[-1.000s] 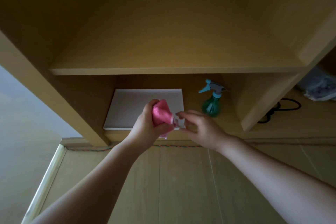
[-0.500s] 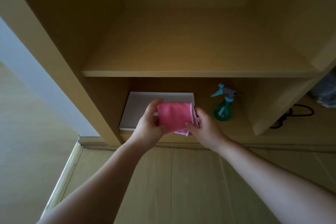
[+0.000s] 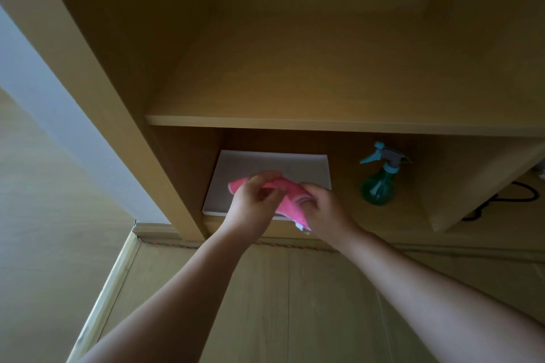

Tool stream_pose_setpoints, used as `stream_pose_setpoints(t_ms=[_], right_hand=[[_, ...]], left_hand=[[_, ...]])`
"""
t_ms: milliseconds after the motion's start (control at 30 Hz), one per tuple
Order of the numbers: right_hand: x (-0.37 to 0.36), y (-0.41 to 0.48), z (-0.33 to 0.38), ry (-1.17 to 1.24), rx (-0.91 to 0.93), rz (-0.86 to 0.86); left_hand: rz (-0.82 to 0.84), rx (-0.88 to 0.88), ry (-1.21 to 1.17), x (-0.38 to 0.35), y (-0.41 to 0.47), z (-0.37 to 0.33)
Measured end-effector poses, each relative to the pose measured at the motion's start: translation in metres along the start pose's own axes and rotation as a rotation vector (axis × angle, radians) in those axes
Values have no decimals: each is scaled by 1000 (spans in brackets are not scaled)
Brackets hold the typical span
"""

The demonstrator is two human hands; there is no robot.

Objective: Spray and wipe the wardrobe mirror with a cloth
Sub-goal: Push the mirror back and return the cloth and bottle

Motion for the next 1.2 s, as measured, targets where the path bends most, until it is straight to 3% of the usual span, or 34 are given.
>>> stream_pose_setpoints(t_ms=[100,200,367,500,600,667,733,867,967,1067,1200], right_hand=[[0,13,5,164,-97,87],[-2,26,7,197,-77,188],[-8,47,-3,520,-229,213],[-19,67,-22,677,-439,76],[-26,83,-46,464,-517,-112],[-26,88,-62,237,-466,-163],[-28,85,-73,-12,-427,-78],[-38,69,-91,-286,-330,86],[-43,60,-103,-666,-288,349],[-39,55,-99,-825,-311,480],[-34,47,-80,-846,-267,495]], left_hand=[[-82,46,105,13,11,24],[-28,189,169,20,25,51],[-11,417,-274,19,50,75],[-144,406,-254,15,69,88],[-275,285,-51,23,82,97],[-251,221,-77,25,89,100],[-181,156,13,23,93,106],[83,-30,608,15,87,120],[256,-89,924,3,81,129],[286,-46,1011,0,77,130],[296,-16,1012,1,62,125]])
Point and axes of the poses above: each hand's wrist, its own y-axis towards the middle knuckle, its own x-axis out of the back of the hand, z = x × y, the point moved 1 cm from there along y, towards the middle knuckle
